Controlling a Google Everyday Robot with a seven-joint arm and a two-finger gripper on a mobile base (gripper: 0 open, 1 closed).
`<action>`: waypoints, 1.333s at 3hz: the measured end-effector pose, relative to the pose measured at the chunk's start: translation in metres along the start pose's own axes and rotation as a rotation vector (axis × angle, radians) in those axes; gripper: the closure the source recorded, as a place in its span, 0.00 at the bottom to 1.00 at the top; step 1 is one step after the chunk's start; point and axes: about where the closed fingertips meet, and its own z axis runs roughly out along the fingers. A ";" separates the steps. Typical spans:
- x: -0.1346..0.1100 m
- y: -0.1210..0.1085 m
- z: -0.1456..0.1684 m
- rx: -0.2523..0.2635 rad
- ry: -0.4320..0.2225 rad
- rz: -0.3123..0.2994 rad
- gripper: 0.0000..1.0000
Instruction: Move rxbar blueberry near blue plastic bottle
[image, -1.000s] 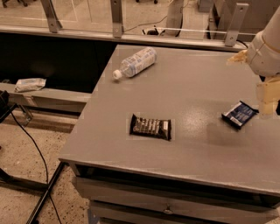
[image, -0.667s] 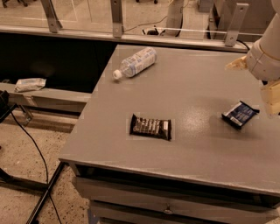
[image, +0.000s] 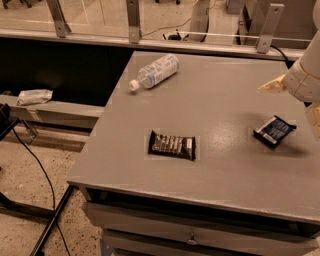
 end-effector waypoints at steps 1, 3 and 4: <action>-0.004 0.012 0.028 -0.063 -0.038 -0.064 0.00; -0.013 0.014 0.048 -0.104 -0.029 -0.063 0.25; -0.016 0.011 0.046 -0.102 -0.019 -0.046 0.49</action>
Offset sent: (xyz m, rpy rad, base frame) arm -0.0151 -0.0075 -0.0607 -0.0338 0.1630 0.0962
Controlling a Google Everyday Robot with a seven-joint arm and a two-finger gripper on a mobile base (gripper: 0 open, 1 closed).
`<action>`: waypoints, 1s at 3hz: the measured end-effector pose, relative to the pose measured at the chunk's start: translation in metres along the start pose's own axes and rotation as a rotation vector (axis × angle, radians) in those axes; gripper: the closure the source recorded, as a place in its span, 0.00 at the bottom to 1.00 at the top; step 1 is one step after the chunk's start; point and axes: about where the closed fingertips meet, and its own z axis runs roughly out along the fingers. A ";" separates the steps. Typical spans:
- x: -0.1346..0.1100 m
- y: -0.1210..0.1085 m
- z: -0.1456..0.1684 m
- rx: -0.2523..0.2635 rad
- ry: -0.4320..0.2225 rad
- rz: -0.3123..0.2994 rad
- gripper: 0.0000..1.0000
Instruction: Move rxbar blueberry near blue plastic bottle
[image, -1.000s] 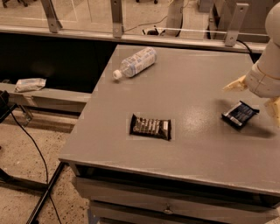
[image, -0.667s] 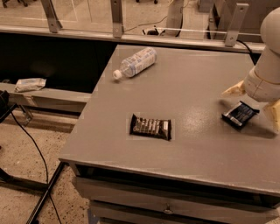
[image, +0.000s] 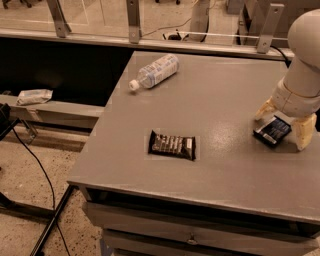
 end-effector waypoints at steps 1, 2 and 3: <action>0.001 0.000 -0.007 0.000 0.000 0.000 0.72; 0.001 -0.001 -0.011 0.000 0.000 0.000 0.95; -0.017 -0.028 -0.025 0.052 -0.061 0.040 1.00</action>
Offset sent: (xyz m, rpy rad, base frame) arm 0.0041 0.0216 0.0027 0.0627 0.0329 -0.0887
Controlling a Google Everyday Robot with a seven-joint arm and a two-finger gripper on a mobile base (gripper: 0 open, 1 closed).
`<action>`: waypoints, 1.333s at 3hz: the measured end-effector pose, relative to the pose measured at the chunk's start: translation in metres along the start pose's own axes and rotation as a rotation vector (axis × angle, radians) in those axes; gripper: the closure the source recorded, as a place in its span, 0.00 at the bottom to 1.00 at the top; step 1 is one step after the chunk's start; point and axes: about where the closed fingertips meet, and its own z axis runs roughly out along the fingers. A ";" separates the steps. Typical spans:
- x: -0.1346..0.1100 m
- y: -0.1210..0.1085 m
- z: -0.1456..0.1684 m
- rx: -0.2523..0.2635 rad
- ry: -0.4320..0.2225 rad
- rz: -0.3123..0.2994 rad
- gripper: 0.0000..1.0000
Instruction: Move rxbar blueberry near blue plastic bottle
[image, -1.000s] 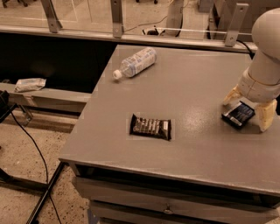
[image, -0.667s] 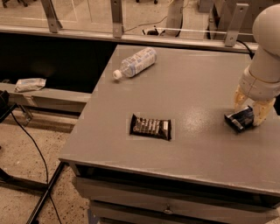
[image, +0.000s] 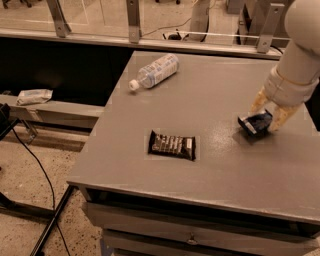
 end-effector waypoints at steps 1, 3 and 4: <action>-0.024 -0.039 -0.030 0.081 -0.022 -0.016 1.00; -0.094 -0.131 -0.061 0.237 -0.026 -0.117 1.00; -0.122 -0.173 -0.040 0.293 0.011 -0.158 1.00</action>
Offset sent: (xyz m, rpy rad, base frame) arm 0.0569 0.1764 0.1023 0.1763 -0.1945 0.1696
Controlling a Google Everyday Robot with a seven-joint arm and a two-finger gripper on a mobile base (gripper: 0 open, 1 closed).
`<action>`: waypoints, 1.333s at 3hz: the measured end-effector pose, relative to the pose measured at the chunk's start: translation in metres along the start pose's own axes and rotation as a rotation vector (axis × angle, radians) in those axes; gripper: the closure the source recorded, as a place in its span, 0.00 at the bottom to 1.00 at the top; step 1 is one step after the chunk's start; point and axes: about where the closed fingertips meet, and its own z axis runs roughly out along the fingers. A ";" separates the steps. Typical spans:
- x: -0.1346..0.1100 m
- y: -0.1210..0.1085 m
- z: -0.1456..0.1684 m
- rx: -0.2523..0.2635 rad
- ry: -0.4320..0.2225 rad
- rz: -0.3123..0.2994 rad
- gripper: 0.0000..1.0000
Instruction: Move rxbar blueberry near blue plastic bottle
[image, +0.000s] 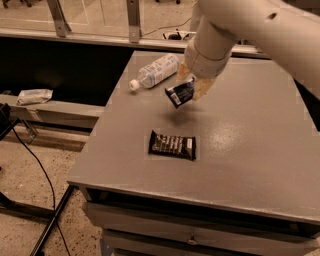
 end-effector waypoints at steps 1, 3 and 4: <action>-0.007 -0.044 0.031 0.047 0.068 -0.006 1.00; 0.041 -0.098 0.016 0.115 0.108 0.155 1.00; 0.050 -0.109 -0.001 0.159 0.115 0.169 1.00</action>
Offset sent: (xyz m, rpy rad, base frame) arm 0.1024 0.0598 0.0247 -0.0098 -0.1895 -0.1491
